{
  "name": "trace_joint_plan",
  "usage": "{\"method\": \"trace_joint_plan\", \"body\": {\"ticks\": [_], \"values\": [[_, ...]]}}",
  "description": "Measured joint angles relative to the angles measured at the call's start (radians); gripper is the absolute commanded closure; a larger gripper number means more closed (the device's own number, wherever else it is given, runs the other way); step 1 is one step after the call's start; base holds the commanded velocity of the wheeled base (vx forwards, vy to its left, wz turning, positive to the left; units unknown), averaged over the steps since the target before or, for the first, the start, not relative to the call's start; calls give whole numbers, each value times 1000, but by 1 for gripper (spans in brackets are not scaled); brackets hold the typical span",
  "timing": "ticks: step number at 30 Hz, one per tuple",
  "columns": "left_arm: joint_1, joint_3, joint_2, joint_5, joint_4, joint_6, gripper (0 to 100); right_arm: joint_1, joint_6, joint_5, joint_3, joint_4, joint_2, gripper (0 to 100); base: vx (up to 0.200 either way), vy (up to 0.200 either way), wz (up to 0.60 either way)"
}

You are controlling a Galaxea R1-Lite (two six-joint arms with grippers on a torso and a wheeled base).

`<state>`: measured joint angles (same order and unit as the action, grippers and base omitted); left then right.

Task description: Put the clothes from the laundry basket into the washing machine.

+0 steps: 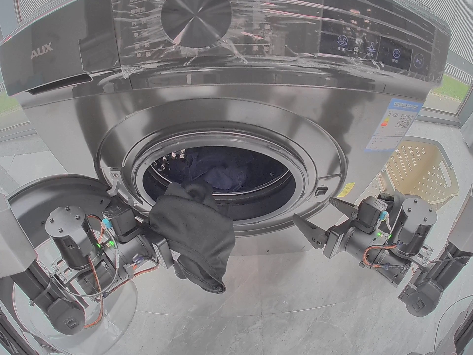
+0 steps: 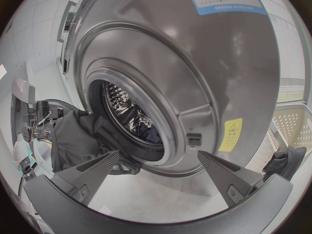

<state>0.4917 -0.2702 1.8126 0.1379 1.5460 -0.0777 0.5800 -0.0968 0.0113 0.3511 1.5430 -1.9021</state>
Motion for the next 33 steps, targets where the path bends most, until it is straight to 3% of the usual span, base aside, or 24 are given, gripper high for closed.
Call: {"method": "trace_joint_plan", "body": {"ticks": [9, 15, 25, 33], "values": [[16, -5, 4, -1, 0, -1, 100, 14, 0, 0, -5, 0, 4, 0, 0, 0, 0], [77, -50, 27, -16, 0, -12, 100, 47, -11, 8, -9, 0, 11, 0, 0, 0, 0], [102, -232, 170, -54, 1, -17, 100, 79, -18, 21, -10, 0, 20, 0, 0, 0, 0], [67, -454, 293, -70, -4, -26, 100, 85, -19, 22, -13, 0, 21, 0, 0, 0, 0]]}}
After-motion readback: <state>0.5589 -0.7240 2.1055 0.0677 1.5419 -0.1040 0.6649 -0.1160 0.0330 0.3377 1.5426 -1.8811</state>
